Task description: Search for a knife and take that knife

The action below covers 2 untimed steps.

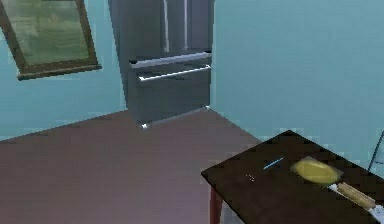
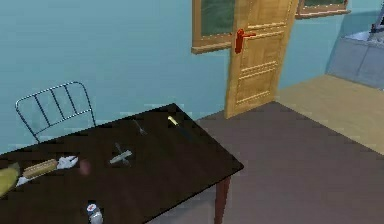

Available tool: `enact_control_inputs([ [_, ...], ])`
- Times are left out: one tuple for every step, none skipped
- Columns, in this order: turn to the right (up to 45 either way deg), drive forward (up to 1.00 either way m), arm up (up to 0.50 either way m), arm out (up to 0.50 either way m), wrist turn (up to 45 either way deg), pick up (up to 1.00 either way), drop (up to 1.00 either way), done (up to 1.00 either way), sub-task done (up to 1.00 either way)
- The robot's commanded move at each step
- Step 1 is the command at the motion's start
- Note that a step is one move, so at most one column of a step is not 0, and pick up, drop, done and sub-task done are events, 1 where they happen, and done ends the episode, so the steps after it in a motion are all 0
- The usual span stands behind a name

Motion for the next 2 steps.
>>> enact_control_inputs([
  [45.0, 0.0, 0.0, 0.0, 0.0, 0.0, 0.0, 0.0, 0.0],
  [45.0, 0.0, 0.0, 0.0, 0.0, 0.0, 0.0, 0.0, 0.0],
])
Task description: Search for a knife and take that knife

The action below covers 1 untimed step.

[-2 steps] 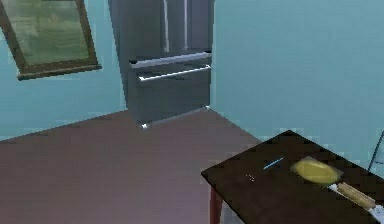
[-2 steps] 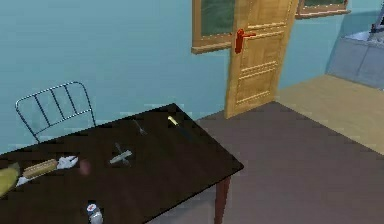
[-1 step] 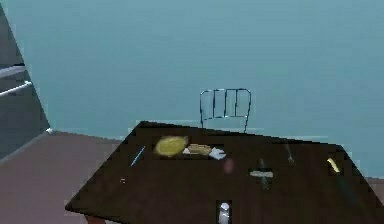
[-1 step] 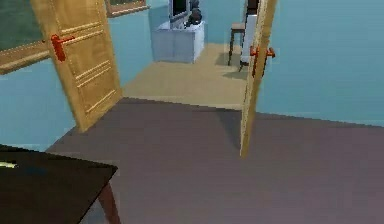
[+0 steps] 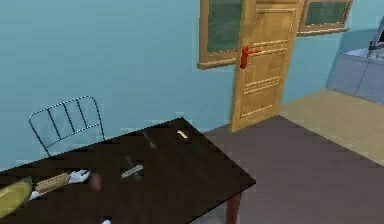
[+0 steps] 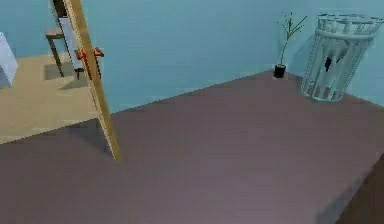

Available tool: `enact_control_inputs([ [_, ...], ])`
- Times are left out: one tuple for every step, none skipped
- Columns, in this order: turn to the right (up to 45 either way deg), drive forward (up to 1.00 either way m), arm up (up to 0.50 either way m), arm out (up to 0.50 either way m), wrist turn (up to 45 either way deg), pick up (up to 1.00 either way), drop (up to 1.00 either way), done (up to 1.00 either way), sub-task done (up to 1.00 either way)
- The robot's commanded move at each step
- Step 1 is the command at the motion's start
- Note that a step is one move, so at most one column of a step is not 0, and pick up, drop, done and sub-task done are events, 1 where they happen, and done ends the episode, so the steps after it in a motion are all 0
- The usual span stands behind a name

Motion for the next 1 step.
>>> enact_control_inputs([
  [18.0, 0.0, 0.0, 0.0, 0.0, 0.0, 0.0, 0.0, 0.0],
])
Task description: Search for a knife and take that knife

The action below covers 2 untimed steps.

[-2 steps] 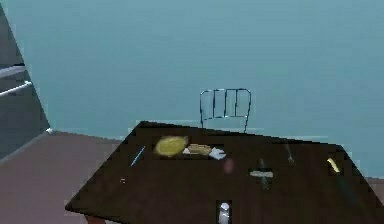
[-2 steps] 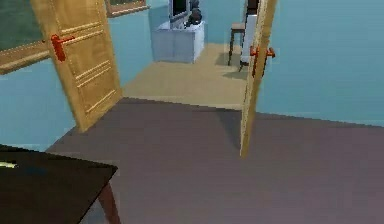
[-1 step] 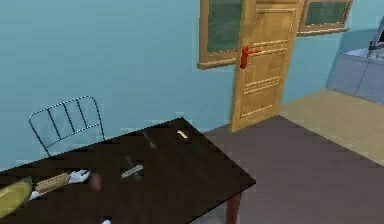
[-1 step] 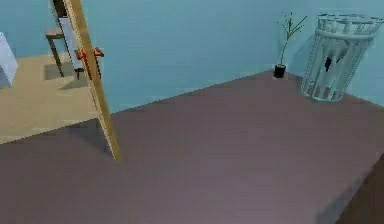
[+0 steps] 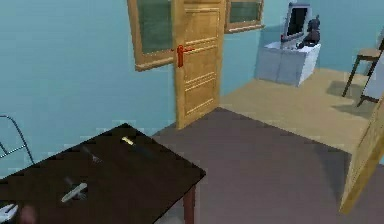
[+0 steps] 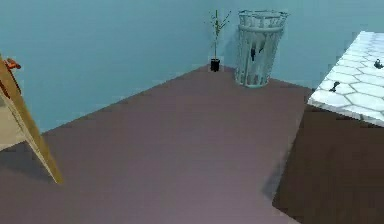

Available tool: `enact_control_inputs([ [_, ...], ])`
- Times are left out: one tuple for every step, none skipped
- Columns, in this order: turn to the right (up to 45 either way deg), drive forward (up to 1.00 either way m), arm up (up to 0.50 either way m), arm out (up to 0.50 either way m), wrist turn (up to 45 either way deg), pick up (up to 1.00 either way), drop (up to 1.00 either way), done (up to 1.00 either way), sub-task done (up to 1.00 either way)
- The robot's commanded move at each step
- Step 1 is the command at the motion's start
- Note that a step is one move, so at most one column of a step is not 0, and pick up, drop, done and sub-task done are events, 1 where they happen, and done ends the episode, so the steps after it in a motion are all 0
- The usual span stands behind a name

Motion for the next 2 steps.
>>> enact_control_inputs([
  [0.0, 0.35, 0.0, 0.0, 0.0, 0.0, 0.0, 0.0, 0.0],
  [-45.0, 0.0, 0.0, 0.0, 0.0, 0.0, 0.0, 0.0, 0.0],
])
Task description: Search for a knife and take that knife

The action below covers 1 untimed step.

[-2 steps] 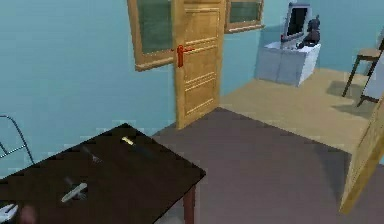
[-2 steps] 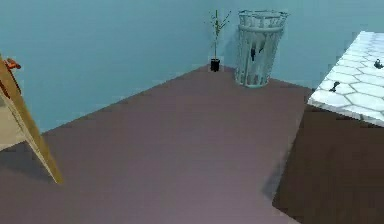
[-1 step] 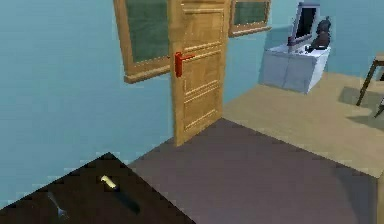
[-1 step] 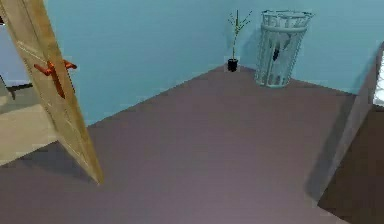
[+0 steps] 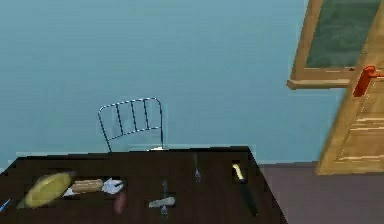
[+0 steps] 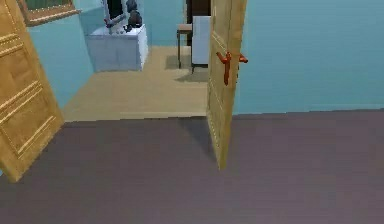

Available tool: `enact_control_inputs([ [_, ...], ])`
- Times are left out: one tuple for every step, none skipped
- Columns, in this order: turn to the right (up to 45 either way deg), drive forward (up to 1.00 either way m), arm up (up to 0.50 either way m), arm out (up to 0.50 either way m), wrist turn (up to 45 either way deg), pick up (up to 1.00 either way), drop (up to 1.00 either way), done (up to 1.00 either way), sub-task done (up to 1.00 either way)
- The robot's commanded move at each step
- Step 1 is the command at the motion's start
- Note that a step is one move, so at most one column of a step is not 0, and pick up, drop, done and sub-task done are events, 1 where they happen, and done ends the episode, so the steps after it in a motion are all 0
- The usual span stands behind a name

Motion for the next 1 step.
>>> enact_control_inputs([
  [-45.0, 0.0, 0.0, 0.0, 0.0, 0.0, 0.0, 0.0, 0.0],
])
